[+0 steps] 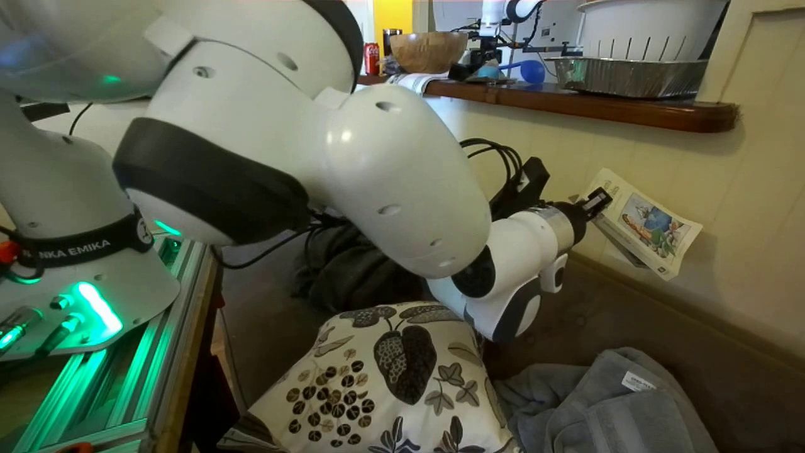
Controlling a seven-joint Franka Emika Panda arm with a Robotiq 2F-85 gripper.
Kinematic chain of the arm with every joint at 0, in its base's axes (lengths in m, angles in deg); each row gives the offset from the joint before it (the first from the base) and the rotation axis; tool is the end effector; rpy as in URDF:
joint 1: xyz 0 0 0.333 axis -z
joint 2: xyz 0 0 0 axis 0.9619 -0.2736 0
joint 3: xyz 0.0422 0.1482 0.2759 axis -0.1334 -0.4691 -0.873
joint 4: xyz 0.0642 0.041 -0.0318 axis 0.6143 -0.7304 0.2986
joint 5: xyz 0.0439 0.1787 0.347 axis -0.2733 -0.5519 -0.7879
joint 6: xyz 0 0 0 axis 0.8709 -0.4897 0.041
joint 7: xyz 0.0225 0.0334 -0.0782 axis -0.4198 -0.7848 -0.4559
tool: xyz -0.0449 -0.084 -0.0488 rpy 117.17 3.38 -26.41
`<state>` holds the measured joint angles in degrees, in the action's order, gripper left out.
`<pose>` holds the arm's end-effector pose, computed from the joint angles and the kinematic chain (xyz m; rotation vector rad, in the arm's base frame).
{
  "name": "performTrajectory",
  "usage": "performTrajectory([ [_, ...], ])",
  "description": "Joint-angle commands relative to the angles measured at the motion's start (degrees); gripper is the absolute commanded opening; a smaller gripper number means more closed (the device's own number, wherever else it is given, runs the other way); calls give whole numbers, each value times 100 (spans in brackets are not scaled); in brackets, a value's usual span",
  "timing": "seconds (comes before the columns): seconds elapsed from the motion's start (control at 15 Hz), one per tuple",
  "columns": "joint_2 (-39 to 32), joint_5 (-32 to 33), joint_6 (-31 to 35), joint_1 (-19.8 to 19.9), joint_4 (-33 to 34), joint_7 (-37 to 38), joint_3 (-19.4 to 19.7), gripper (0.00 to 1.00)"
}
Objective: Put the book on the couch
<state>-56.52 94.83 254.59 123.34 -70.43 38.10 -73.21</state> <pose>0.6182 -0.1611 0.0858 -1.0187 1.2852 -0.5166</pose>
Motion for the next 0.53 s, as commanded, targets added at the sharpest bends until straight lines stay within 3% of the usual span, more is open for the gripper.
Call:
performTrajectory([
  [0.0,10,255,411,-564,812,1222,713,6],
  [0.47,37,484,522,-996,991,2877,1918,6],
])
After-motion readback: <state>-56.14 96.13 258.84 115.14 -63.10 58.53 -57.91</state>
